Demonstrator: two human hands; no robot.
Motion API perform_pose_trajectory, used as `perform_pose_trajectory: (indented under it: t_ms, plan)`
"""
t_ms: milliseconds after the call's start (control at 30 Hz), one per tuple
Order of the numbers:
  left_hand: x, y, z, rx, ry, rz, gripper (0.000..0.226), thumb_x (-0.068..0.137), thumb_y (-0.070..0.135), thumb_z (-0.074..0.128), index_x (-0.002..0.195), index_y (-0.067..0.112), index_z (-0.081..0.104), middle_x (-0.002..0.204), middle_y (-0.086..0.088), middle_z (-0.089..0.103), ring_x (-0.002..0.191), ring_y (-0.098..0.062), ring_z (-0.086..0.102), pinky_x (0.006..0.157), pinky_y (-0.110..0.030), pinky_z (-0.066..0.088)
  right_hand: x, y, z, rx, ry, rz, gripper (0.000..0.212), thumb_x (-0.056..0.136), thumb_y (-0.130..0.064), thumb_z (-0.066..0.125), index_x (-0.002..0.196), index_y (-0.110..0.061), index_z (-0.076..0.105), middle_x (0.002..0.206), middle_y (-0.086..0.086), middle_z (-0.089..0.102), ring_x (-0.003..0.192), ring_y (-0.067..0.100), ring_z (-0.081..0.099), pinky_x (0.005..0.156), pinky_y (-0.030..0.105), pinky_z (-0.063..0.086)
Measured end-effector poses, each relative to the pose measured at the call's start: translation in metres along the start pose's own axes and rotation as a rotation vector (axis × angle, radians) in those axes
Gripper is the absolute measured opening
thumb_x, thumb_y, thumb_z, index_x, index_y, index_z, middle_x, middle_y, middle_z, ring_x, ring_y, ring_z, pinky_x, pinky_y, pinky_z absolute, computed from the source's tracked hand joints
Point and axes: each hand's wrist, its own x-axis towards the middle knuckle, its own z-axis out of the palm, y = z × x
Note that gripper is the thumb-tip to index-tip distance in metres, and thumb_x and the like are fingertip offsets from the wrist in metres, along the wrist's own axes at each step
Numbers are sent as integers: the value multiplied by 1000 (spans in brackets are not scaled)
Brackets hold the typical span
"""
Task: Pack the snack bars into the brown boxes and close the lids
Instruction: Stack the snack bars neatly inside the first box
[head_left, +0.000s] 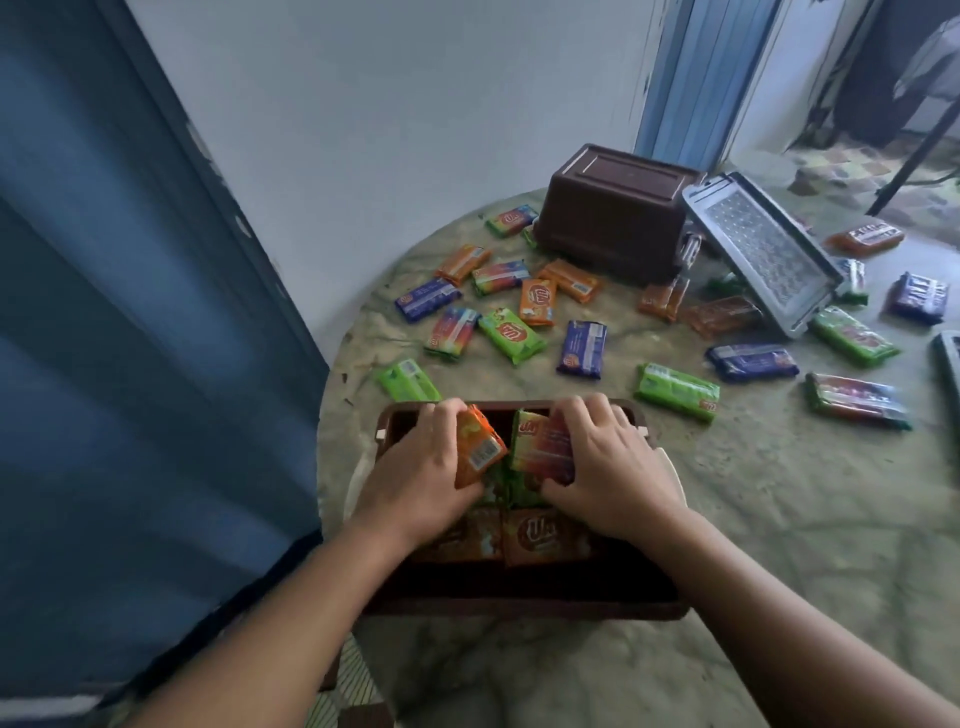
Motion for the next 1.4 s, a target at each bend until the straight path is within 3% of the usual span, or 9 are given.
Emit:
perform_pose_trajectory:
  t_ms: [200, 433, 700, 867, 967, 1067, 1200, 1300, 1400]
  plan:
    - [-10, -4, 31, 214, -163, 37, 62, 82, 45, 73, 135, 26, 49, 127, -4, 40, 113, -28, 46, 95, -43, 46, 4, -1, 16, -164, -134, -108, 62, 78, -43, 70, 132, -29, 42, 123, -2, 46, 117, 26, 46, 91, 44, 50]
    - [-3, -6, 35, 135, 36, 64, 35, 85, 21, 58, 120, 21, 54, 106, 0, 58, 96, -27, 59, 82, -41, 46, 0, -3, 32, -225, -118, -71, 69, 75, -47, 70, 138, -30, 49, 126, -3, 54, 118, 26, 51, 98, 45, 46]
    - [-3, -1, 33, 148, -6, 55, 48, 98, 36, 29, 141, 24, 49, 121, 1, 62, 109, -22, 58, 93, -42, 42, 0, -7, 34, -234, -122, -19, 66, 74, -49, 67, 135, -30, 49, 125, -3, 53, 118, 25, 50, 96, 43, 47]
    - [-4, -8, 40, 231, 20, 86, 49, 97, 20, 46, 144, 28, 50, 127, 0, 51, 115, -26, 47, 106, -42, 37, 0, -8, 34, -235, -129, -7, 65, 73, -52, 64, 132, -30, 48, 123, -4, 52, 117, 25, 50, 95, 42, 46]
    - [-4, -5, 36, 222, 106, -3, 41, 91, 12, 53, 131, 21, 56, 116, -3, 56, 103, -26, 50, 89, -38, 44, -1, -8, 33, -234, -133, -4, 64, 74, -52, 64, 131, -30, 48, 123, -4, 53, 117, 24, 49, 95, 41, 46]
    - [-8, -1, 31, 246, 57, -69, 36, 92, 26, 55, 127, 19, 53, 114, -3, 57, 104, -25, 51, 86, -36, 43, -1, -8, 32, -238, -138, -3, 62, 74, -52, 64, 130, -30, 48, 122, -4, 53, 117, 24, 50, 94, 41, 47]
    - [-10, 1, 29, 274, -16, -29, 54, 85, 56, 58, 129, 26, 52, 121, 0, 53, 114, -24, 50, 96, -38, 41, -1, -8, 32, -233, -130, -3, 66, 73, -50, 65, 133, -28, 46, 122, -3, 54, 116, 26, 51, 94, 42, 48]
    - [-9, 0, 29, 282, -34, 1, 60, 83, 58, 64, 133, 28, 49, 126, 0, 50, 117, -24, 48, 99, -38, 40, -1, -9, 32, -233, -119, 0, 75, 72, -50, 65, 138, -29, 37, 120, -1, 54, 113, 28, 51, 91, 43, 49]
    - [-10, -1, 32, 289, -38, 5, 57, 87, 49, 68, 136, 29, 47, 129, 0, 47, 119, -25, 47, 97, -38, 41, -3, -10, 31, -241, -104, -17, 66, 73, -51, 59, 134, -31, 41, 114, 0, 53, 109, 28, 50, 86, 45, 49]
